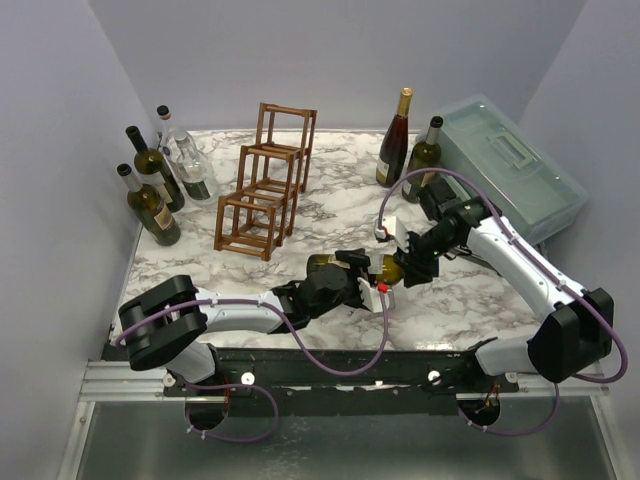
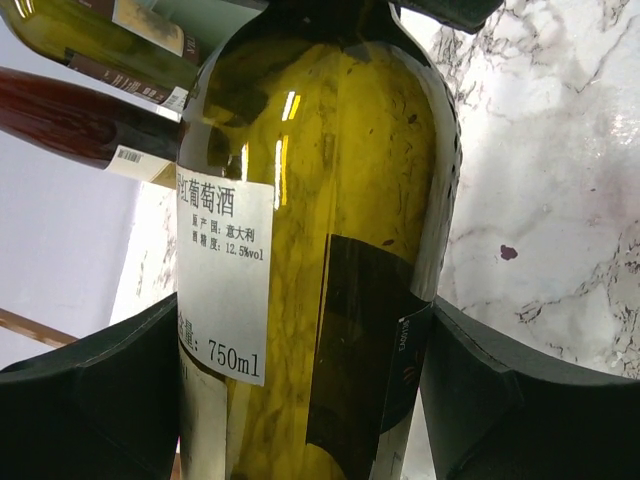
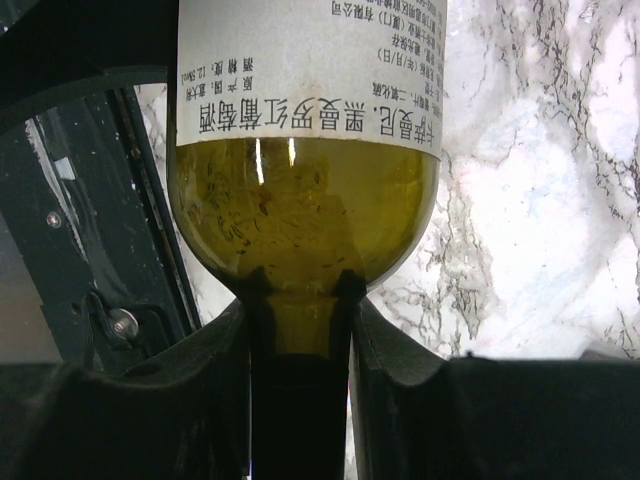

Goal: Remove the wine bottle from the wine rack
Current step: Place the wine bottle at the center of the board.

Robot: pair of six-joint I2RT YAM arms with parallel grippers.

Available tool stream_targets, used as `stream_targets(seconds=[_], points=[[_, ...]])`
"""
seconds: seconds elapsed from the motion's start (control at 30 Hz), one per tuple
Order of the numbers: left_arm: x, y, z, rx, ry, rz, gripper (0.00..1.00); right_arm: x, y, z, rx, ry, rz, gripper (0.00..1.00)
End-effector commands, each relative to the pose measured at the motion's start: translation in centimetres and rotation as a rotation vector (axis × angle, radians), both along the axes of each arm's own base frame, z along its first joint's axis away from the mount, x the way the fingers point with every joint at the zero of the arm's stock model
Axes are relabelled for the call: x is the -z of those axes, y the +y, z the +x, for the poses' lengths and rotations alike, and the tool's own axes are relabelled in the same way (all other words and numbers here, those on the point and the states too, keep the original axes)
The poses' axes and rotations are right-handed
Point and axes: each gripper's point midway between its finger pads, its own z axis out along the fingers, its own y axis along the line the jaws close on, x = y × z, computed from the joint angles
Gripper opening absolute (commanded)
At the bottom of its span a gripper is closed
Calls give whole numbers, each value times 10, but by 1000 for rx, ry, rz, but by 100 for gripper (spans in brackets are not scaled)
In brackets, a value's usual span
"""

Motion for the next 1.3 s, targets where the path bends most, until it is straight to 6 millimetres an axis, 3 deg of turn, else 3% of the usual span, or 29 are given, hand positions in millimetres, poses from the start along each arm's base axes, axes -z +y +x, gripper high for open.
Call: stream_targets(seconds=[0.0,0.23,0.47,0.53,0.7,0.9,1.1,1.27], points=[[-15,-4,7,-46,15,-75,0,-19,23,8,-1,-8,120,14],[-16,-3,7,-83,105,-155,0,-16,24,18,31,-29,113,57],[-11,-1,8,-99,139,-174,0,-19,25,31,62,-47,94,69],[-10,0,8,-103,151,-185,0,-31,28,39,82,-81,109,71],[-5,2,6,-116,193,-214,0,-85,41,62,148,-206,228,90],[-14,6,6,-157,239,-306,0,-130,50,80,299,-187,425,91],[-32,8,5,-225,343,-471,0,-172,10,101,654,2,812,88],[-50,9,11,-315,436,-634,0,-160,6,108,879,168,883,89]])
